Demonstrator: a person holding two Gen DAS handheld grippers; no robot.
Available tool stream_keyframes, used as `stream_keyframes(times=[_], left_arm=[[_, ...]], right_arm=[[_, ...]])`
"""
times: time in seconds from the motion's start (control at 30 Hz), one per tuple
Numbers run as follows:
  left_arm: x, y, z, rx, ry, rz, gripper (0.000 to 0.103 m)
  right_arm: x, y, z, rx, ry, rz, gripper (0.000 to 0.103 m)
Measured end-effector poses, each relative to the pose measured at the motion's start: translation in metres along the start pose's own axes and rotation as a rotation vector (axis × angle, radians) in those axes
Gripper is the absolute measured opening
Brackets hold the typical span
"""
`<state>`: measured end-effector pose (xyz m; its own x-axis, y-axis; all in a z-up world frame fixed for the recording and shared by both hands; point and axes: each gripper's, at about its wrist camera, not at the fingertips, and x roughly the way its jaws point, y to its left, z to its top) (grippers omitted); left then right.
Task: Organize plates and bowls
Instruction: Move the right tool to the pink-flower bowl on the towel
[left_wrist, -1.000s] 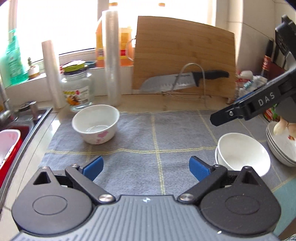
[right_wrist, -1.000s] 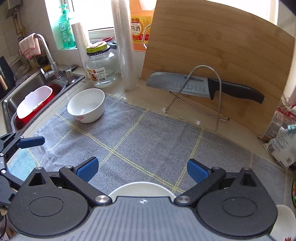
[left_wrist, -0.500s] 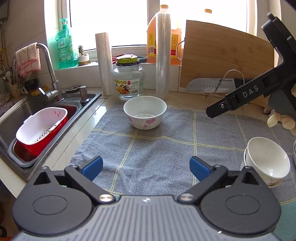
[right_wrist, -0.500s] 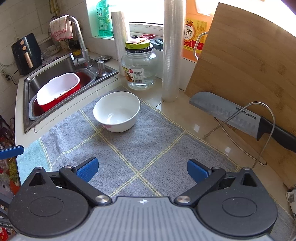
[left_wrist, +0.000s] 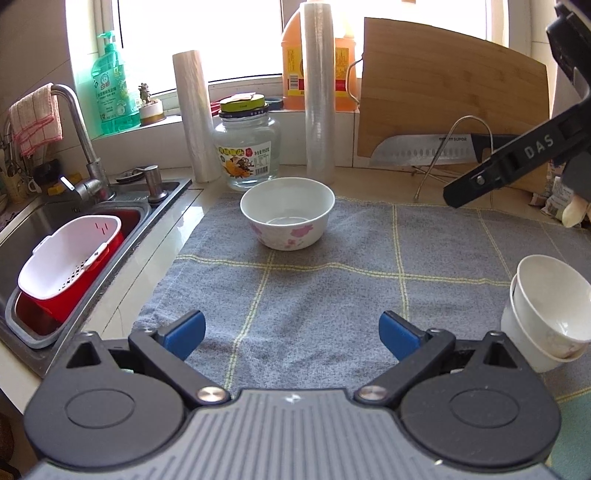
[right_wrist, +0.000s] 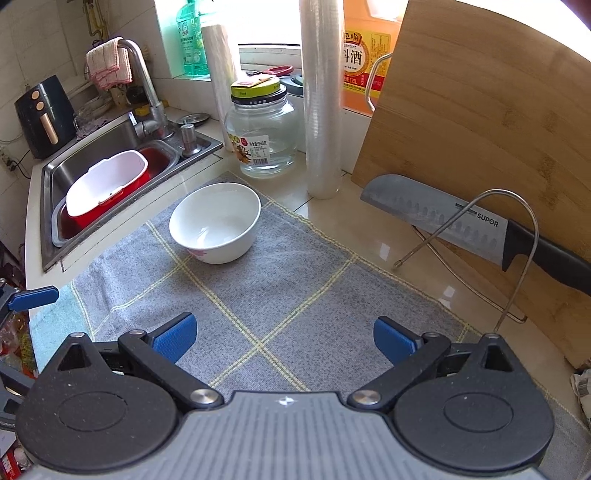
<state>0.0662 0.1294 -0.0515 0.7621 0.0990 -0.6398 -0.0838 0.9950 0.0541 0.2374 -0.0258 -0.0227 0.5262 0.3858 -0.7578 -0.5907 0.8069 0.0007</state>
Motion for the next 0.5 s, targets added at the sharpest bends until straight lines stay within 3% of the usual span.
stream_keyframes(times=[0.2, 0.5], left_arm=[[0.030, 0.024, -0.005, 0.056, 0.036, -0.038, 0.100], [0.074, 0.055, 0.011, 0.100, -0.003, -0.121, 0.100]], right_arm=[[-0.002, 0.010, 0.006, 0.027, -0.035, 0.011, 0.103], [0.023, 0.049, 0.037, 0.004, -0.041, 0.001, 0.103]])
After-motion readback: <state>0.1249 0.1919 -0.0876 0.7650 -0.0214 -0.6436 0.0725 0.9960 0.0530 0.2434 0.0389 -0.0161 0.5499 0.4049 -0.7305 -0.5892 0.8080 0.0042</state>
